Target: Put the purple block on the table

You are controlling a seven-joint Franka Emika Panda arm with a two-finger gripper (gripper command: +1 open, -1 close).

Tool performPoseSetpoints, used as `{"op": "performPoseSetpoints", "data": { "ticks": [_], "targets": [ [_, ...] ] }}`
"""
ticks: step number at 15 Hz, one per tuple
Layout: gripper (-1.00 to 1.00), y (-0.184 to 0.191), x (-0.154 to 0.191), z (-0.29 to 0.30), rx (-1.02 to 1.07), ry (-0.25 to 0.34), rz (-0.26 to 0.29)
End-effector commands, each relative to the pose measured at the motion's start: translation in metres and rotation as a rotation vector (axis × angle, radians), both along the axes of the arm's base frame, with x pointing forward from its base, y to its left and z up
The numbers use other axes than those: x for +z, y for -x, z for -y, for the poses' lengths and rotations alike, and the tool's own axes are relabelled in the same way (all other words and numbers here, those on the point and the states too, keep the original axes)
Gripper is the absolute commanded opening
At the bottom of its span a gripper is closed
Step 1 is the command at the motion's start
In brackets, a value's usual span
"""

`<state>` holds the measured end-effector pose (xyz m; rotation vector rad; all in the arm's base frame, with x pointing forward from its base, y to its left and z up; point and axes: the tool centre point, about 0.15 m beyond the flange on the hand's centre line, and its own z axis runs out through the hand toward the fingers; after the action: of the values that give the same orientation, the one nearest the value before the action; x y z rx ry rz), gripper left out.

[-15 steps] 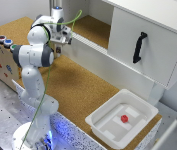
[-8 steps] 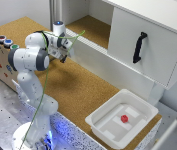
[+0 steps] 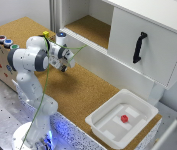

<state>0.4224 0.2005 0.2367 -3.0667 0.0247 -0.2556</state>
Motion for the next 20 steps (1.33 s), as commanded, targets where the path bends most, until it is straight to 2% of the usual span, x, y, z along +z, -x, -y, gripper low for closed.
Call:
{"op": "performPoseSetpoints", "data": {
  "ticks": [1, 3, 5, 8, 10, 12, 14, 15, 18, 20],
  "targets": [
    [1.0, -0.016, -0.022, -0.005, -0.024, -0.016, -0.049],
    [1.0, -0.013, -0.01, -0.002, -0.061, -0.025, -0.048],
    [1.0, -0.007, 0.014, -0.003, -0.065, -0.019, -0.021],
    [1.0, -0.002, 0.038, -0.003, -0.066, -0.039, -0.006],
    [1.0, -0.001, 0.048, -0.004, -0.034, -0.066, -0.021],
    [1.0, -0.002, 0.055, -0.006, 0.025, -0.154, -0.047],
    [1.0, -0.001, 0.067, -0.01, 0.084, -0.206, -0.056],
    [1.0, 0.002, 0.071, -0.018, 0.153, -0.242, -0.082],
    [1.0, 0.01, 0.053, -0.039, 0.283, -0.261, -0.112],
    [1.0, 0.009, 0.038, -0.044, 0.283, -0.241, -0.12]
  ]
}}
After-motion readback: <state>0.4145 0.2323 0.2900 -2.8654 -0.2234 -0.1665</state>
